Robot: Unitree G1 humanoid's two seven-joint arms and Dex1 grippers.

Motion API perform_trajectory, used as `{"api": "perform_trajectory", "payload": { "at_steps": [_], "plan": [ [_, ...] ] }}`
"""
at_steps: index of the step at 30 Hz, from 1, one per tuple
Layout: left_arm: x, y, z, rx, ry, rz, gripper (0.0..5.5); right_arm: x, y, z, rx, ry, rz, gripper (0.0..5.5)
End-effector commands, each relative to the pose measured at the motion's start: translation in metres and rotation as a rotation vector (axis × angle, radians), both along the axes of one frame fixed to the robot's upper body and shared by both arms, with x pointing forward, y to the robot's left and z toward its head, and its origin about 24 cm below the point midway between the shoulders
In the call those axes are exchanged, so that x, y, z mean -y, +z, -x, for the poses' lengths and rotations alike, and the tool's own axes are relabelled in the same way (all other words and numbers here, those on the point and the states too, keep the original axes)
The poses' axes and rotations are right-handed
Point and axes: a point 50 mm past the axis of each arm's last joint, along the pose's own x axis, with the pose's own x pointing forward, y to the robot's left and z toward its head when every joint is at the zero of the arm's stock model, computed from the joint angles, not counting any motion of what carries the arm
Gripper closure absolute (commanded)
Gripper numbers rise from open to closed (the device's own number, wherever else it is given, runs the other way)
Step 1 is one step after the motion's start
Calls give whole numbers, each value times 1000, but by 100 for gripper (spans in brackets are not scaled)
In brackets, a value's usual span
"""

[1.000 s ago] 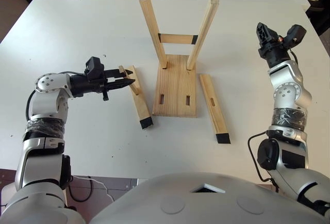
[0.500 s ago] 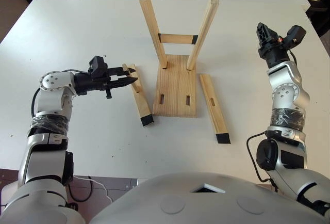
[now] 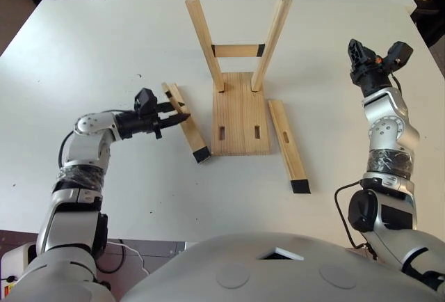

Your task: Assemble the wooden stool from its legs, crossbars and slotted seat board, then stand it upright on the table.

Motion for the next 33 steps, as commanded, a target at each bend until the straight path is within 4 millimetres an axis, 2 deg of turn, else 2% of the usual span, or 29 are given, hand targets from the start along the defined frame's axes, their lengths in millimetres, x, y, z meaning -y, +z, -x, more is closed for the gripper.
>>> {"api": "perform_trajectory", "payload": {
  "at_steps": [1, 5, 7, 10, 15, 17, 19, 22, 27, 31, 33],
  "plan": [
    [3, 25, 8, 101, 19, 3, 269, 10, 1, 4, -20, -12, 23, 294],
    [8, 34, 32, 117, 27, 17, 267, 16, -4, 12, -63, -6, 46, 294],
    [11, 38, 37, 124, 49, 34, 267, 16, -7, 15, -83, 5, 52, 294],
    [9, 45, 37, 138, 79, 27, 267, 12, -11, 19, -93, 9, 43, 294],
    [-2, 52, 22, 163, 107, 0, 267, 11, -24, 24, -105, -45, 19, 294],
    [-3, 59, 23, 174, 114, 24, 267, 11, -23, 21, -92, -52, 8, 294],
    [-6, 72, 21, 201, 139, 55, 267, 13, -24, 23, -81, -77, -6, 294],
    [-2, 99, 17, 252, 114, 115, 267, 16, -37, 36, -100, -124, -25, 294],
    [7, 146, 11, 352, 72, 171, 267, 5, -58, 58, -139, -169, -68, 294],
    [13, 180, -7, 484, 285, 276, 267, 4, -65, 71, -162, -195, -69, 294],
    [22, 174, -11, 442, 426, 360, 267, 10, -64, 71, -157, -217, -59, 294]
  ]
}}
